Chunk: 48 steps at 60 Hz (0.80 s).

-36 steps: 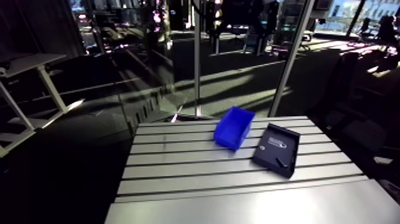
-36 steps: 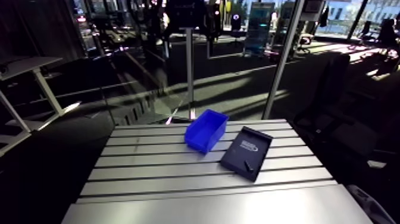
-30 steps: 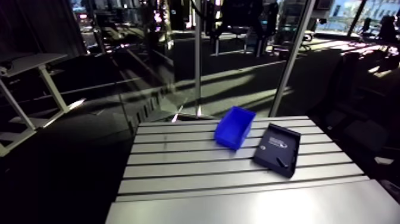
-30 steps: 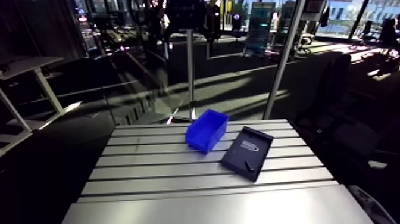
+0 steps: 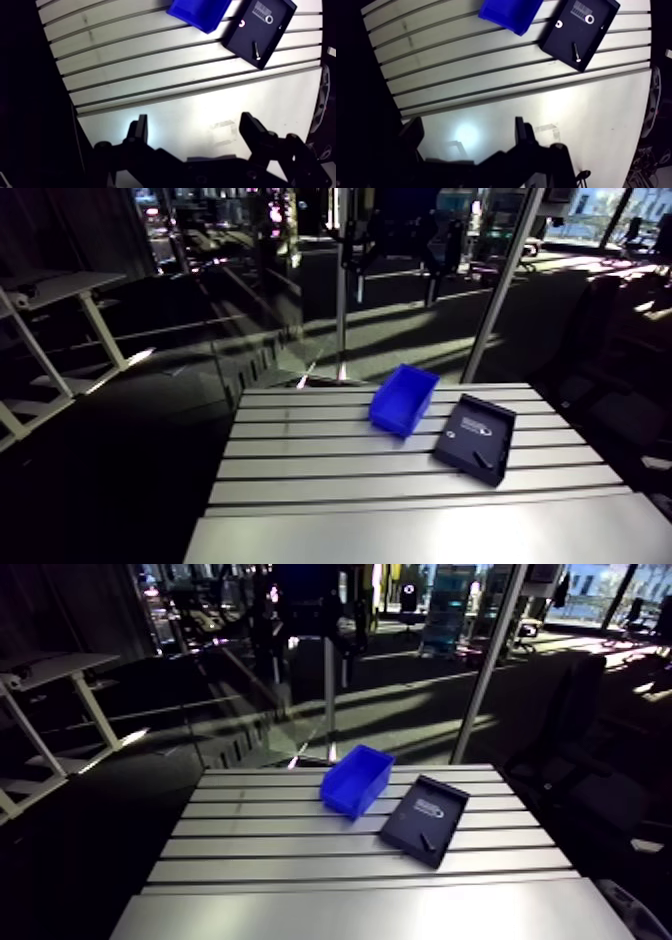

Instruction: Pick up the M10 bolt from the tray and put it into the blue bin.

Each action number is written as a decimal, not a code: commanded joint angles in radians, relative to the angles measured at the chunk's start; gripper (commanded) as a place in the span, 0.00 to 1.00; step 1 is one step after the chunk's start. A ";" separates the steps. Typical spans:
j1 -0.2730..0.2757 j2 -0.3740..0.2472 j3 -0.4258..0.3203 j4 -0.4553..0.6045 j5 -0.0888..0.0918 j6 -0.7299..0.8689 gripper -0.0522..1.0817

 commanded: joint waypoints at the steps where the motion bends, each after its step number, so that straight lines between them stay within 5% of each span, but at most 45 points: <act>1: 0.000 0.000 0.000 0.000 0.000 0.002 0.05; 37: -0.004 0.001 -0.006 -0.072 -0.016 -0.025 0.05; 48: -0.071 0.011 -0.001 -0.075 -0.018 -0.123 0.05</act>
